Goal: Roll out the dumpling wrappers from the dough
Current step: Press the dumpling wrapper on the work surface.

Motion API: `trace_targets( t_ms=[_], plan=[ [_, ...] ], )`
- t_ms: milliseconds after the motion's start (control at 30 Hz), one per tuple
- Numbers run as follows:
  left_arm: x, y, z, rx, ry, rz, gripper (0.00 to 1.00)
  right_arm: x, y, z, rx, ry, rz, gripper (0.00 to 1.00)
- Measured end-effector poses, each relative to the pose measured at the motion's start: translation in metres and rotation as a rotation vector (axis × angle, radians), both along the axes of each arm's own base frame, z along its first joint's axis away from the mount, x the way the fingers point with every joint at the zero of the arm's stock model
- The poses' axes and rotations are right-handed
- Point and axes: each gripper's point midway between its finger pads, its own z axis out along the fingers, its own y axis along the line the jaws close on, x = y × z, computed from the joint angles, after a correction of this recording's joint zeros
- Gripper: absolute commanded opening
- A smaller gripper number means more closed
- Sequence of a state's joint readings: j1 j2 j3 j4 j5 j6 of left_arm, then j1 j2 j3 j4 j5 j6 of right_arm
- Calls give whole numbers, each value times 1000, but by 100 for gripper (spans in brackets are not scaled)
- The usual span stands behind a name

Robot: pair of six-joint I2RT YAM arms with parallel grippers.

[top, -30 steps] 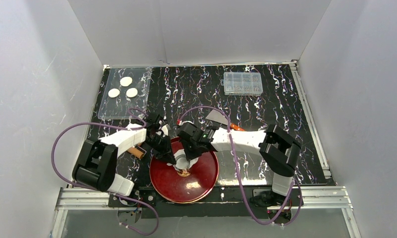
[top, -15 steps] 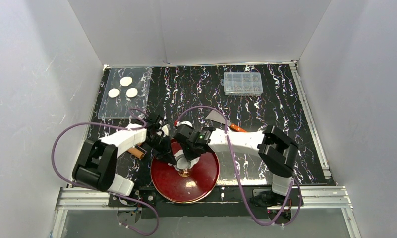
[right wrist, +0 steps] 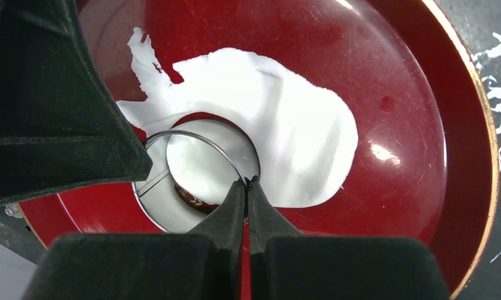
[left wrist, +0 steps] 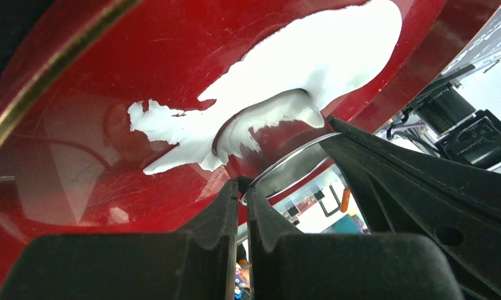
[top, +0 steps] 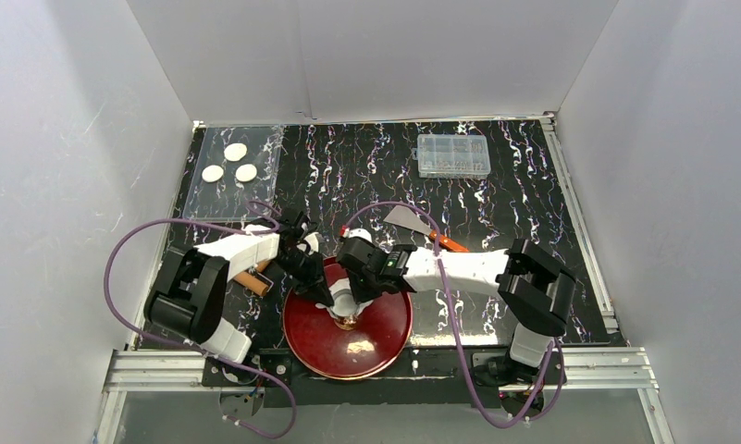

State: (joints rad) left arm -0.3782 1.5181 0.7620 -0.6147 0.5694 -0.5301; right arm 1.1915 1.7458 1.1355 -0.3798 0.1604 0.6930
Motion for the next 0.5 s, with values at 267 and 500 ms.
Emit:
trace_targets(
  t_ms=[267, 500],
  plan=[
    [-2, -4, 0, -9, -27, -18, 0, 2, 0, 1, -48, 6, 5, 1],
    [-1, 7, -1, 15, -84, 3, 0, 4, 9, 5, -67, 7, 49, 1]
  ],
)
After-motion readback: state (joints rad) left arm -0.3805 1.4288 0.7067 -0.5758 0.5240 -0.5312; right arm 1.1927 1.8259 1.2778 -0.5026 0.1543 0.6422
